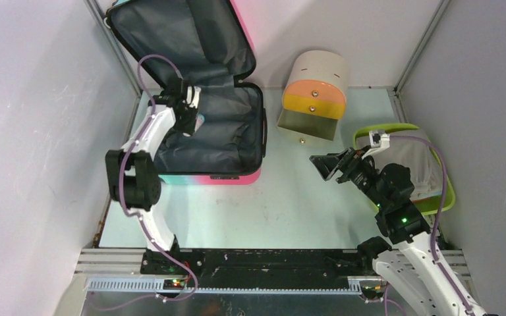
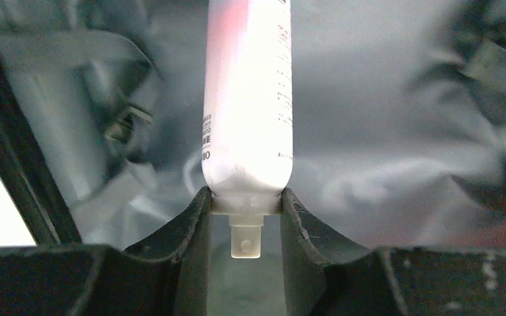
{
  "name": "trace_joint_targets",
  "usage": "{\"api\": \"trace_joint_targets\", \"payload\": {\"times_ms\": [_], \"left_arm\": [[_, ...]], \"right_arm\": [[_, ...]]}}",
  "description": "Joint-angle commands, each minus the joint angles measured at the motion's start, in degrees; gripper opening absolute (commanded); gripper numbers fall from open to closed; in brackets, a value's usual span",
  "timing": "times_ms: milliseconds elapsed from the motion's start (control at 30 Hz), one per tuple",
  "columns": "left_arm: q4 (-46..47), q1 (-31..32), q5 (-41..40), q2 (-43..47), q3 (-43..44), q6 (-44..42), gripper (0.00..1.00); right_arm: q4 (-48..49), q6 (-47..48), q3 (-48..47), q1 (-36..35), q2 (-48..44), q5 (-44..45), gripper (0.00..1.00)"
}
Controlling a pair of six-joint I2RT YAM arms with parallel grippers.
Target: Open, take out, and arrange the luggage
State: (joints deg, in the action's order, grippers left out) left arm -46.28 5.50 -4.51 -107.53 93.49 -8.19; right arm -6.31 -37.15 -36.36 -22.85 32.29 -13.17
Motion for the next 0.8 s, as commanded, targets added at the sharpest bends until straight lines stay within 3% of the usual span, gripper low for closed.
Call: {"api": "trace_joint_targets", "payload": {"times_ms": [0, 100, 267, 367, 467, 667, 767], "left_arm": [[3.03, 0.60, 8.62, 11.18, -7.11, 4.52, 0.02], [3.43, 0.73, 13.60, 17.42, -11.56, 6.42, 0.00], [3.54, 1.66, 19.65, 25.54, -17.08, 8.53, 0.00], [1.47, 2.25, 25.35, 30.10, -18.61, 9.44, 0.00], [-1.05, 3.64, 30.76, 34.41, -19.95, 9.16, 0.00], [-5.81, 10.18, 36.54, 41.46, -21.59, 9.44, 0.01], [-6.40, 14.83, 37.87, 44.48, -22.35, 11.36, 0.02]], "right_arm": [[4.03, -3.95, -0.29, -2.29, -1.14, 0.19, 0.85], [5.59, 1.77, -0.63, -4.64, -0.18, -0.69, 0.85], [5.34, 24.29, -3.42, -9.27, 4.24, 2.35, 0.81], [9.87, 37.45, -3.88, -11.95, 6.47, -1.08, 0.77], [12.32, 49.46, -3.89, -16.27, 8.79, -1.53, 0.82], [18.14, 74.64, -3.89, -25.54, 12.90, -0.85, 0.87], [19.87, 79.93, -4.27, -26.84, 16.13, -3.29, 0.86]]}}
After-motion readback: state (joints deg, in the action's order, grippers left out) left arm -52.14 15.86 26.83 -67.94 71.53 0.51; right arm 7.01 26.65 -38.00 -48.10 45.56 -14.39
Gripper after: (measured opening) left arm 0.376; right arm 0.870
